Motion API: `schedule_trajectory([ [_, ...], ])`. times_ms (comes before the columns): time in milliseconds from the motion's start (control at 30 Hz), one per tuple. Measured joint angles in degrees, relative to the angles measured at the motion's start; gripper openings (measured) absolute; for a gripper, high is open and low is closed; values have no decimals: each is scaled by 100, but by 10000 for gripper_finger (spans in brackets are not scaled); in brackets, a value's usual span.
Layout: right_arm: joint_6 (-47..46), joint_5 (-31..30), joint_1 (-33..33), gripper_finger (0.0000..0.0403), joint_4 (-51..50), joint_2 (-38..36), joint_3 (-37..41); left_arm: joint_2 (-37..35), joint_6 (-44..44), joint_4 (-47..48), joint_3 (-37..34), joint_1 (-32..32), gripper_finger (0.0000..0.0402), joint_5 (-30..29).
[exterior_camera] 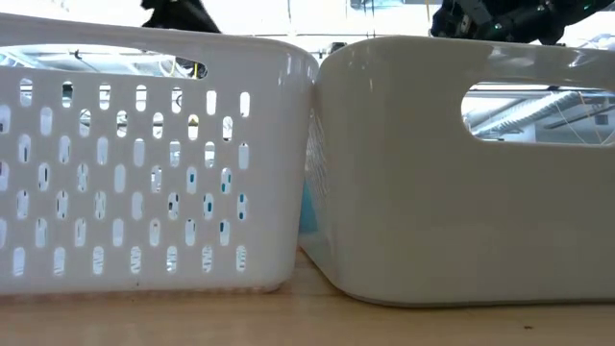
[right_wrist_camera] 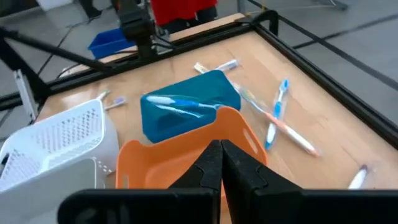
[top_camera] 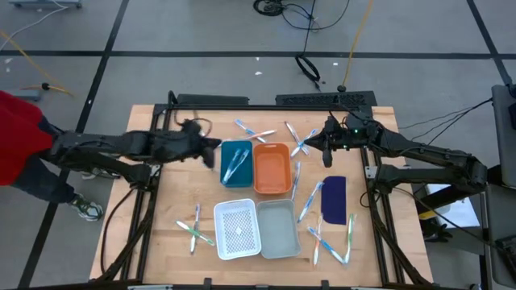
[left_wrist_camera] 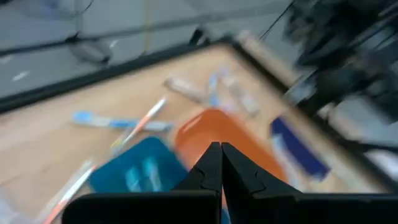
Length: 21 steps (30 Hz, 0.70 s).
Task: Pick & Place Toothbrushes
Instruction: Put the blue toothbrush into the blue bin
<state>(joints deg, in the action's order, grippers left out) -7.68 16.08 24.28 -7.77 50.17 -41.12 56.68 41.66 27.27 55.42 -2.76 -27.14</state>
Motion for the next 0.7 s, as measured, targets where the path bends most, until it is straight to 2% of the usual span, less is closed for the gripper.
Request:
schedule_trajectory([
  [133, -205, -125, 146, 1, -2, 67, -2, -746, -442, -876, -857, -82, 1, 30],
  [300, -552, -133, 259, 12, -145, 430, -244, -1464, -824, -1119, -1516, -192, 1, 42],
  [567, -631, -964, 291, 19, -1601, 1411, -1410, -2423, -1075, -1133, -2214, -300, 2, 27],
  [700, -1008, -1188, 398, 19, -2364, 1879, -1985, -2881, -1132, -1125, -2555, -306, 1, 27],
])
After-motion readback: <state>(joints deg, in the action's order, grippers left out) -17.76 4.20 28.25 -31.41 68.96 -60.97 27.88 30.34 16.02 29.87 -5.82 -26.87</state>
